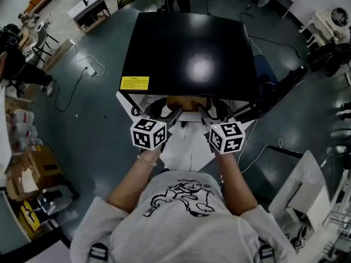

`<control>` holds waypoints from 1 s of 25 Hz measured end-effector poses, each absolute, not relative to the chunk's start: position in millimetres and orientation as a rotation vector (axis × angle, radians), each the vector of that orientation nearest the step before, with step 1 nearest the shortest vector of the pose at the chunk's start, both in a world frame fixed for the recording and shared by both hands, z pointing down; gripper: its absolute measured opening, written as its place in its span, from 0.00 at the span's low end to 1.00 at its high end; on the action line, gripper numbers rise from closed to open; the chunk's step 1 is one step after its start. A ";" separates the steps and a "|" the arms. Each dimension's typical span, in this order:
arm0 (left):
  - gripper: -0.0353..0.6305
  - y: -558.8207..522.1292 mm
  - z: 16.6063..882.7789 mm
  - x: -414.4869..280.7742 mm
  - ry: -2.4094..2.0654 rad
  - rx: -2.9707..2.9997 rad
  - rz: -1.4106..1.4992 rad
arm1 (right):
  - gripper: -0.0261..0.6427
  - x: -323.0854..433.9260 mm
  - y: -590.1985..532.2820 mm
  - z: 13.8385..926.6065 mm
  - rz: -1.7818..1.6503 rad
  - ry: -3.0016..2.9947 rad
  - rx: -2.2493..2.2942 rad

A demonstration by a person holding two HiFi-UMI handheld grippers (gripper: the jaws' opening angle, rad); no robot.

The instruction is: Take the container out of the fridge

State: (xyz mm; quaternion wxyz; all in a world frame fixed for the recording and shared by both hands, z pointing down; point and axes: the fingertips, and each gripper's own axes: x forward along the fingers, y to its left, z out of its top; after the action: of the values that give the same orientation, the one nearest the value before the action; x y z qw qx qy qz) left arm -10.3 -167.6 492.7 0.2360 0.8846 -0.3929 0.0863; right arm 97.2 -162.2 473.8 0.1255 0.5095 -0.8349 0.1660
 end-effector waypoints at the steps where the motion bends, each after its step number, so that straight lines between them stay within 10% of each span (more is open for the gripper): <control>1: 0.47 -166.3 492.3 -10.8 -1.079 2.426 0.236 | 0.39 96.7 -161.0 473.8 0.486 -2.433 1.483; 25: 0.47 -138.2 478.6 -15.6 -1.081 2.426 0.204 | 0.39 92.7 -135.6 464.1 0.489 -2.445 1.479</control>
State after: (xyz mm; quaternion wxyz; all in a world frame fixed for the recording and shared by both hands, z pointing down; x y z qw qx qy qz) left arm -15.6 -138.2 478.6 0.2366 0.8849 -0.3942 0.0745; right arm 92.7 -135.6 464.1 0.1207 0.5065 -0.8372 0.1674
